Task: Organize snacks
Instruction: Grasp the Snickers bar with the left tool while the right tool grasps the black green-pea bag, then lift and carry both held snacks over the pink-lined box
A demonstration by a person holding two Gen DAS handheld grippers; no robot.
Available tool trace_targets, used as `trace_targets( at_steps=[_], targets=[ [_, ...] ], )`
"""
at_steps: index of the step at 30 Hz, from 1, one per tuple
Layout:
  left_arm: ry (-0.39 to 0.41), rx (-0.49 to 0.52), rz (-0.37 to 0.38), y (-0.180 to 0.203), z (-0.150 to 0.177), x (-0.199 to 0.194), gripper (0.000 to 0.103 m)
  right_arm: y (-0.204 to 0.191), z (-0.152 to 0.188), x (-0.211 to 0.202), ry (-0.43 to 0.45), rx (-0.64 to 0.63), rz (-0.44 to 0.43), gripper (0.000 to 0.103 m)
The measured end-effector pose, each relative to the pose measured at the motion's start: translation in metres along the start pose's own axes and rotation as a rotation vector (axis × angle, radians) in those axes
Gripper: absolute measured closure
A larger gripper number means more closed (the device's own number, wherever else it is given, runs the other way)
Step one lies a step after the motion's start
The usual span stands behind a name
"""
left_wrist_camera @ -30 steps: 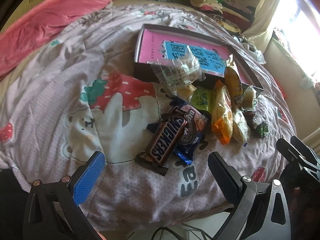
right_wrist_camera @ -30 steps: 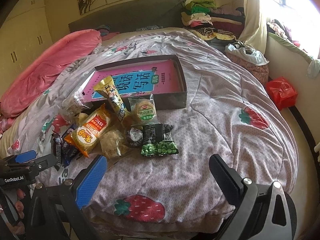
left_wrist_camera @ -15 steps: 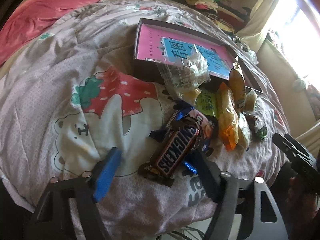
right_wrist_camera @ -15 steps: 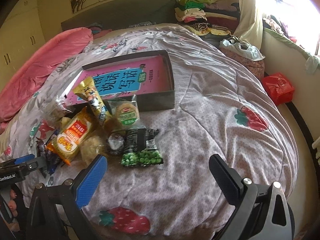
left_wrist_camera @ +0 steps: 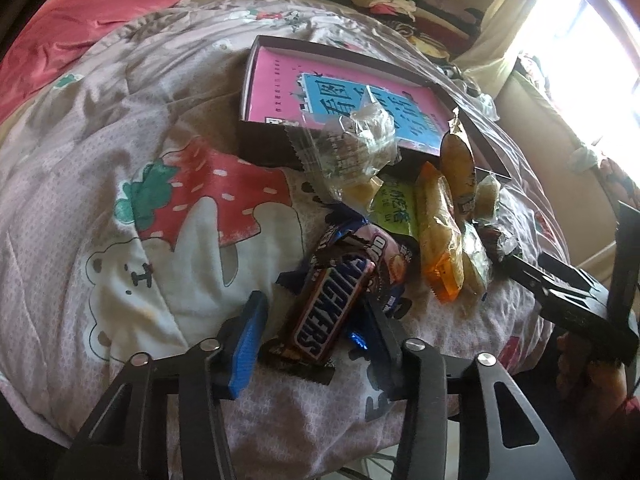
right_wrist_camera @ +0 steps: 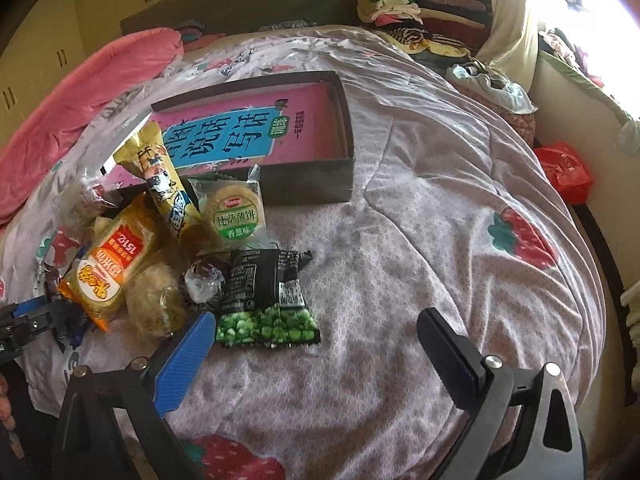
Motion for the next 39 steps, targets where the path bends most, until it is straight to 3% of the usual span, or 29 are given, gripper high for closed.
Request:
trace_targets(
  at_steps=[11,19,26,29,39],
  targets=[
    [-0.006,0.016,0.011,-0.001,0.001,0.002,0.061,-0.006,-0.011,0.012,-0.015,-0.034,-0.022,0.011],
    [-0.010,0.020,0.033,-0.001,0.003,0.002,0.069,-0.012,-0.001,0.017,-0.058,-0.079,-0.030,0.027],
    [-0.007,0.019,0.040,-0.001,0.002,0.002,0.072,-0.019,-0.012,0.027,-0.039,-0.099,-0.053,0.041],
    [-0.006,0.023,0.044,-0.001,0.001,0.003,0.073,-0.016,-0.015,0.028,-0.034,-0.075,-0.082,0.057],
    [0.040,-0.036,0.067,-0.011,-0.010,-0.019,0.074,0.008,-0.015,0.002,0.012,0.068,-0.178,0.063]
  ],
)
Point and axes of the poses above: each gripper's, at about its wrist camera, not at the fingertips, and x roughly the way its jaws point, y to its right, z to its underside, the point moved 7 cm from there along x, roughly the way its jaws point, and after that the axes turned 2 degrees about -y, right-handed, at the moved point
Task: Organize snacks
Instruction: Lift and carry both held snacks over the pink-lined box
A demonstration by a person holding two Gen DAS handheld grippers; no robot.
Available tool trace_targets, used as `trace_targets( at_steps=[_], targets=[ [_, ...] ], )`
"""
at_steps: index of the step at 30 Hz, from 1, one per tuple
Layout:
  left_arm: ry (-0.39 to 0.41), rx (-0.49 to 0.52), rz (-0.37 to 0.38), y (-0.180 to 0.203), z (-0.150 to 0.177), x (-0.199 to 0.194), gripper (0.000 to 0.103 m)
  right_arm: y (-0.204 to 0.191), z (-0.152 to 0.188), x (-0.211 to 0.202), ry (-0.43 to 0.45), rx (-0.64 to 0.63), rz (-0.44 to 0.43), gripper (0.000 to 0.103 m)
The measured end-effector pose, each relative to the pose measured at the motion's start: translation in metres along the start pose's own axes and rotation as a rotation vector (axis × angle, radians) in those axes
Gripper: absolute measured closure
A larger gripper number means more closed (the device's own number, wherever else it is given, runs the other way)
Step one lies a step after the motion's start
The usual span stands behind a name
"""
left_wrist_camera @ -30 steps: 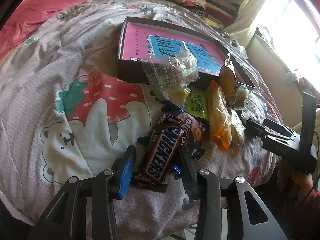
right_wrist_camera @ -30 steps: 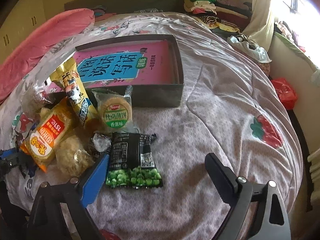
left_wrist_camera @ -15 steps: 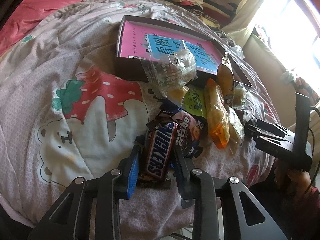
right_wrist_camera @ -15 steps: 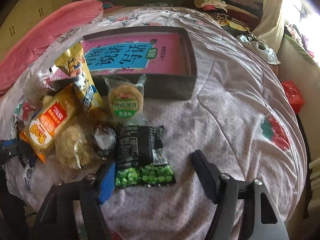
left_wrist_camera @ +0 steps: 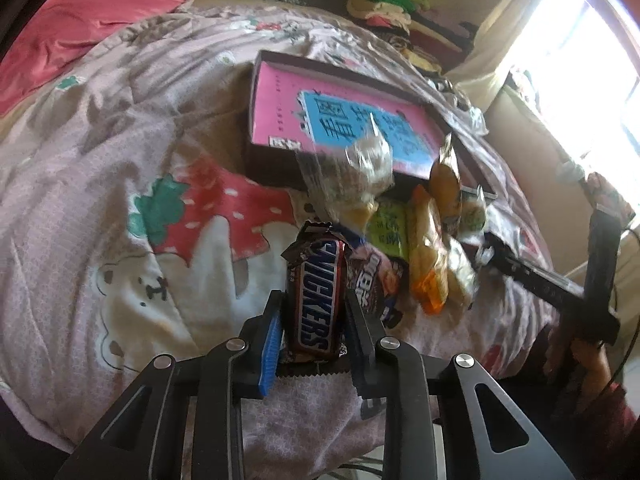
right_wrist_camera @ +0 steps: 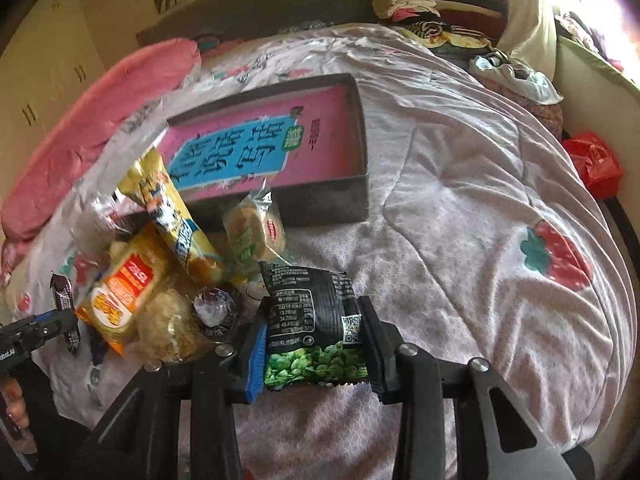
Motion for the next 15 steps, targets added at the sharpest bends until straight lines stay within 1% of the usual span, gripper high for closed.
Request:
trace_targets(
  at_steps=[8,15],
  targets=[
    [0.054,-0.027,-0.009,-0.007,-0.023,-0.020,0.074,0.009,-0.014,-0.022,0.096,0.041,-0.009,0.063],
    [0.106,-0.040,-0.024,-0.012,-0.057,-0.024,0.074,0.002,-0.033,-0.027,0.150,0.018,-0.024,0.063]
  ],
)
Point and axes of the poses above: each gripper's, at about its wrist camera, not at the fingertips, and x roughly the way its jaws point, y to its right, z to its underside, the point moved 7 cm from there along x, roughly the way its jaws point, and after that the axes turned 2 degrees about -y, right-handed, at the moved point
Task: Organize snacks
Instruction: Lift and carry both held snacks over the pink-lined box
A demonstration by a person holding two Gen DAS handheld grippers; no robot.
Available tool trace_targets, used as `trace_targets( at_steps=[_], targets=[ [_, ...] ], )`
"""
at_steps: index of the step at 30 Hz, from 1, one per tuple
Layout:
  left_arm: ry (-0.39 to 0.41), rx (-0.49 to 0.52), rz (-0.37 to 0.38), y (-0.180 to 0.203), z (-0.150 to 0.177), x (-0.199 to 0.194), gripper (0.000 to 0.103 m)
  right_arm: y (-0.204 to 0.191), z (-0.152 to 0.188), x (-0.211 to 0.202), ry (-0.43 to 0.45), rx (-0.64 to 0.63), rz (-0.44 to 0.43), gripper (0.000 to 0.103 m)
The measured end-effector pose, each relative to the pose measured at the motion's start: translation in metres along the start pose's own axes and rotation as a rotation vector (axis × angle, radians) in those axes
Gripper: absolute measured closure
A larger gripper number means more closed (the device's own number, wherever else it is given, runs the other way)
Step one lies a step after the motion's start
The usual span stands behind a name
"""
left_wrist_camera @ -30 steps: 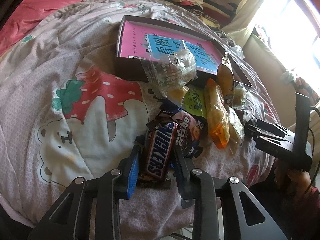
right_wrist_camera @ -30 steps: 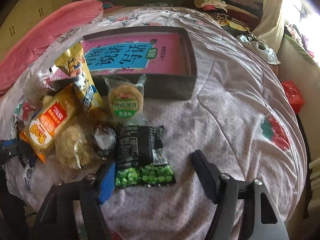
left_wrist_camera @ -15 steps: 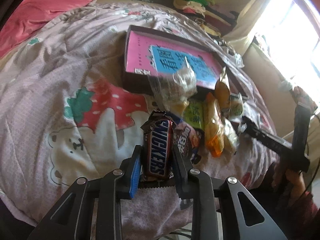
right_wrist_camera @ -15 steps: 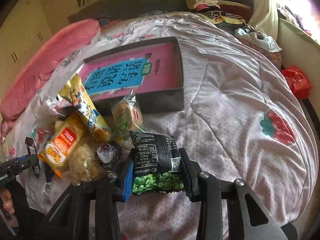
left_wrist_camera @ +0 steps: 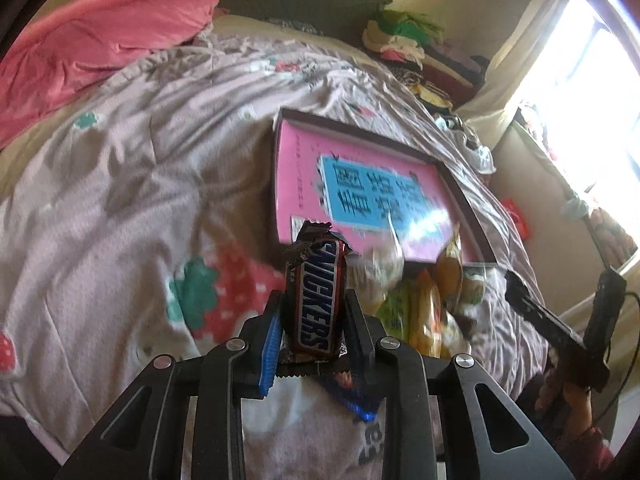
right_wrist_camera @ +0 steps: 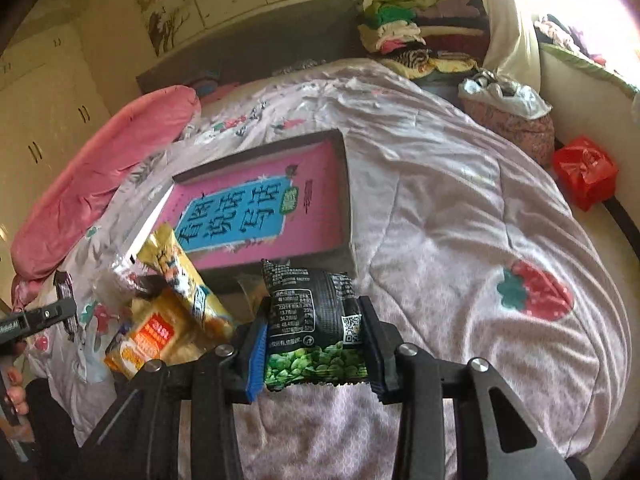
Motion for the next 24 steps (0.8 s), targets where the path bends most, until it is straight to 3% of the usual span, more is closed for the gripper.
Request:
trace_targets(
  at_steps=[14,24],
  targets=[
    [0.052,0.030,-0.036,0.012,-0.064,0.023,0.074,-0.019,-0.043,0.021,0.060,-0.058,-0.019,0.063],
    [-0.008,0.067,-0.054,0.024,-0.084,0.067,0.074,-0.021,-0.067,0.053,0.043,-0.059,-0.025,0.063]
  ],
)
Point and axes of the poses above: each gripper's, at about its wrist camera, not at the fingertips, and x roughly the way its jaws point, y to its right, z to its underside, the point moved 7 cm from there along x, roughly the way its jaws point, and after that the axes turned 2 degrees about -y, right-handed, at the moved point
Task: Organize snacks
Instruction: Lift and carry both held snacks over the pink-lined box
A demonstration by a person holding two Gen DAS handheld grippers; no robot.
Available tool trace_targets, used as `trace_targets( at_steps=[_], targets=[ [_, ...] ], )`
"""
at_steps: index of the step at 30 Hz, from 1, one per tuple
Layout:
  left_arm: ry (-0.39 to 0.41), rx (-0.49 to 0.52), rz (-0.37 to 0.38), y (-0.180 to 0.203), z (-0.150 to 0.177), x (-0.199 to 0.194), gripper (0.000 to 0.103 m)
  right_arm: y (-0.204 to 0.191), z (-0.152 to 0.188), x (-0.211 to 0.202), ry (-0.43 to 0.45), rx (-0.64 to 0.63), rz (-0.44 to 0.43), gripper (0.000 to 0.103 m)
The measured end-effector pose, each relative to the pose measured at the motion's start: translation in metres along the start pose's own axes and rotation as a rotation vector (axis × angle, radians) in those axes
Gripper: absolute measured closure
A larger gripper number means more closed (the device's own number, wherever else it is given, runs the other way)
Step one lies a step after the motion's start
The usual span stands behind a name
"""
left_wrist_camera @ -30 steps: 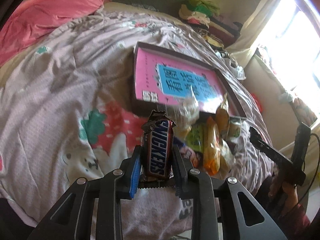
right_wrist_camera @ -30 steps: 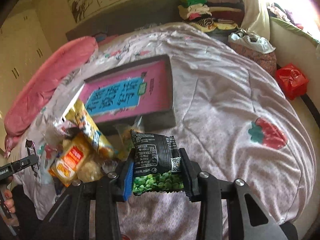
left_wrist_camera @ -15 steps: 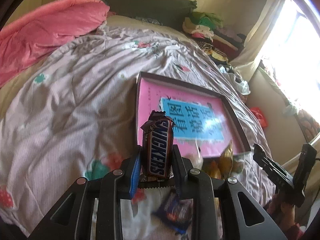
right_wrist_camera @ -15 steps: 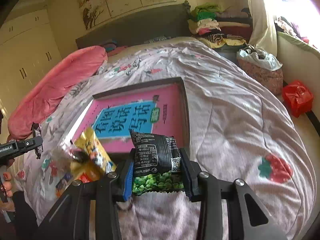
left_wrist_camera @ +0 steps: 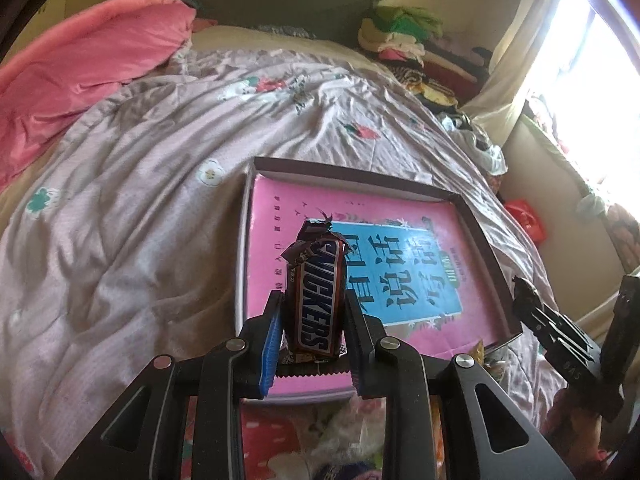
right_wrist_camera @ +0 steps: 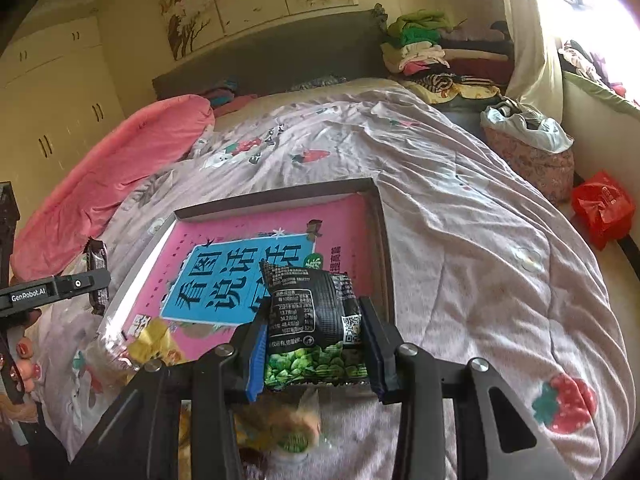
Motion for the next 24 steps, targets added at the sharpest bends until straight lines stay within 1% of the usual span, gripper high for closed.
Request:
trace_targets(
  at_steps=[9,20,24],
  targets=[
    [-0.058,0.021,-0.017,0.007,0.002,0.031,0.074,0.001,0.004,0.026,-0.046,-0.013,0.003,0.063],
    [-0.100,0.020,-0.029,0.008,0.012,0.048,0.074,0.003,0.014,0.040,-0.087,-0.025,0.023,0.063],
    [-0.106,0.021,-0.029,0.010,0.015,0.051,0.074,0.002,0.015,0.040,-0.090,-0.032,0.023,0.062]
  ],
)
Point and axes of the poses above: each gripper's, at about its wrist camera, not at the fingertips, and x roughly the way its jaws point, y to its right, z to its underside, the point moved 7 cm from there along x, roughly the way its jaws point, and after that the axes turned 2 degrees about -y, right-handed, at the moved point
